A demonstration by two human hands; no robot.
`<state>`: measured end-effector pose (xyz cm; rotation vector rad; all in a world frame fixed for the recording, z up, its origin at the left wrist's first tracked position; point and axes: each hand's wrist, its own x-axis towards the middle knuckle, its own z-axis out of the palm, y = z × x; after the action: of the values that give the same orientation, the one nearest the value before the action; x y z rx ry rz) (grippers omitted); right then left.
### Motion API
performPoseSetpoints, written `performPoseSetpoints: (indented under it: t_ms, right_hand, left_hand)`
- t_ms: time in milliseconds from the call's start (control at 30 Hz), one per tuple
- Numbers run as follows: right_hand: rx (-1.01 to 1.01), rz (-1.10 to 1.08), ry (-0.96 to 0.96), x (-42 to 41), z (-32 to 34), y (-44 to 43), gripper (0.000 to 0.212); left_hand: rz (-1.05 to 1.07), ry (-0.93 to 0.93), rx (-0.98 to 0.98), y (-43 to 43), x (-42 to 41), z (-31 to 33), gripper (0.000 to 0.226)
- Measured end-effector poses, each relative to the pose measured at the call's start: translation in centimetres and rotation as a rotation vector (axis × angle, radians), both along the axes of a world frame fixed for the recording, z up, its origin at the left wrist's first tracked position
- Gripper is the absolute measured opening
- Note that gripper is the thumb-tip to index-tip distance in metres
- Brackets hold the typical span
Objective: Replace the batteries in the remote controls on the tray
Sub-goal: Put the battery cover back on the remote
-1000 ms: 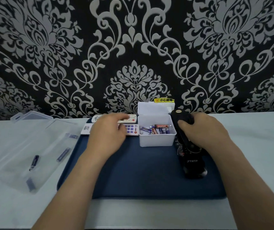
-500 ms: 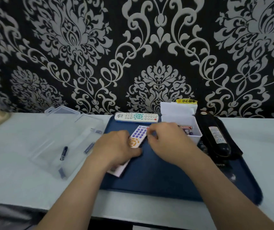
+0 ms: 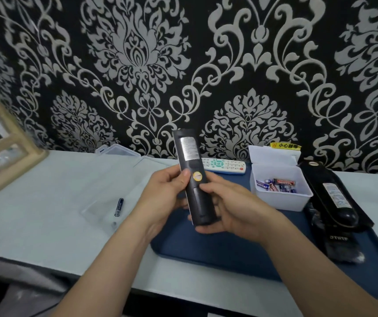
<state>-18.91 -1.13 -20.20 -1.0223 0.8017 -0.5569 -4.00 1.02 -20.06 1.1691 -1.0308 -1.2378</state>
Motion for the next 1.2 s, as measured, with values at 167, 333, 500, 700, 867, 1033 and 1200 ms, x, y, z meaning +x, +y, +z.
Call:
performPoseSetpoints:
  t_ms: [167,333,500,700,867,1033,1200]
  right_hand:
    - [0.012,0.024,-0.117,0.6,0.1,-0.1,0.046]
    - [-0.05,-0.022,-0.118,0.7,0.1,-0.1,0.041]
    - [-0.04,-0.033,-0.115,0.3,0.3,-0.2,0.033]
    - [-0.032,0.044,-0.28,-0.2,0.4,-0.3,0.039]
    - [0.014,0.013,-0.291,-0.4,0.5,-0.4,0.034]
    - [0.004,-0.083,-0.342,-0.4,0.7,-0.6,0.031]
    - [-0.108,-0.084,-0.263,0.4,0.3,-0.1,0.029]
  left_hand:
    - [0.117,-0.105,-0.111,0.2,0.3,0.2,0.018]
    - [0.171,-0.232,-0.189,0.1,0.4,0.4,0.019]
    - [0.105,-0.167,-0.167,0.2,0.5,0.5,0.023]
    - [0.136,-0.075,-0.132,0.2,0.0,0.4,0.035]
    - [0.189,-0.652,-0.342,0.4,1.5,0.6,0.039]
    - [0.088,-0.657,-0.287,0.7,1.9,0.4,0.045]
    - [0.004,-0.201,-0.169,0.9,0.4,0.6,0.038]
